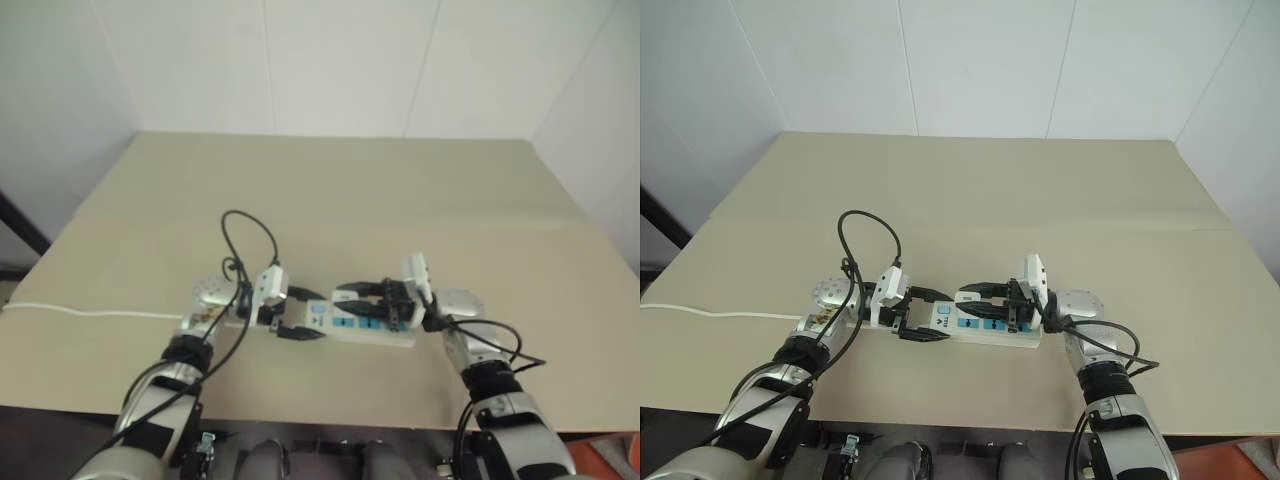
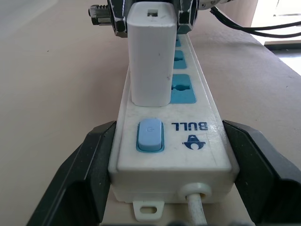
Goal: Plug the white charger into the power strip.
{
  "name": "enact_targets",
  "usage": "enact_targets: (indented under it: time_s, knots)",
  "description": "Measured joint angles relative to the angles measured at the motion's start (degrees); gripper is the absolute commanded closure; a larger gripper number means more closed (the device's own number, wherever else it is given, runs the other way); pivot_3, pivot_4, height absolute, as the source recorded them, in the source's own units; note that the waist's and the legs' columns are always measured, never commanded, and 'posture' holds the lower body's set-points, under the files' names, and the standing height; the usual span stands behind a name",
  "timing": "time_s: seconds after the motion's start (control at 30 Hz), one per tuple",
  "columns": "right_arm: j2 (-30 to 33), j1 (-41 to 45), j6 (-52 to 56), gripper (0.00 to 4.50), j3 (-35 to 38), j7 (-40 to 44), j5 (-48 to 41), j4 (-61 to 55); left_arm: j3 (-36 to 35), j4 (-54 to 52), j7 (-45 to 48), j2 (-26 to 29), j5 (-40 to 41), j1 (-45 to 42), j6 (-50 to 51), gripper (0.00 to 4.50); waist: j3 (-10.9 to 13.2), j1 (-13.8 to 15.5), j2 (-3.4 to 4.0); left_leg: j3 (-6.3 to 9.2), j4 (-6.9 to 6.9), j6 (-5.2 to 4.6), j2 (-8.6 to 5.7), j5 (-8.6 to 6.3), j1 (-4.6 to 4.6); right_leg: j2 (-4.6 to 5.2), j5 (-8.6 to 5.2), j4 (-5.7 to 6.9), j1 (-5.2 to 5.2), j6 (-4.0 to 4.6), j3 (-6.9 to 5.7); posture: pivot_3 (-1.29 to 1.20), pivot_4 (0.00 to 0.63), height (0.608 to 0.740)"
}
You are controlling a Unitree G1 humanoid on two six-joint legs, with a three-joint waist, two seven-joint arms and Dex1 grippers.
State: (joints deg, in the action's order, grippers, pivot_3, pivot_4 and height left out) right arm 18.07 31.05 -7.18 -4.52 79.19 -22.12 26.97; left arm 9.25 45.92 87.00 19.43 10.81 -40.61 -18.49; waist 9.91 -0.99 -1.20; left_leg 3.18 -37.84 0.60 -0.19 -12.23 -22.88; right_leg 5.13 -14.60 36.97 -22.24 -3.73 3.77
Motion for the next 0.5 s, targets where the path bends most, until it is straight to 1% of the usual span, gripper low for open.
enact_targets:
  time_s: [0.33,0.47,0.5]
  knots:
    - [1.07,1.25,4.95,3.39,-0.66,0.01,-0.02,-0.64,0.00,0.12,0.01,0.03,-0.04,0.01,0.05,1.26,-0.07,-0.03,-0.06,0.00,0.01,0.00,0.00,0.00,0.01,0.00,0.00,0.00,0.00,0.00,0.00,0.00,0.150,0.740]
    - [1.11,0.92,4.85,3.39,-0.66,-0.26,-0.01,-1.12,0.01,0.15,0.02,0.03,-0.02,0.00,0.05,1.26,-0.08,-0.02,-0.06,0.00,0.01,0.00,0.00,0.00,0.01,0.00,0.00,-0.01,0.00,0.00,0.00,0.00,0.150,0.740]
    - [1.11,0.71,4.26,3.04,-0.70,-0.42,0.00,-1.25,0.01,0.15,0.02,0.02,-0.02,0.00,0.04,1.26,-0.08,-0.02,-0.06,0.00,0.01,0.00,0.00,0.00,0.01,0.00,0.00,-0.01,0.00,0.00,0.00,0.00,0.150,0.740]
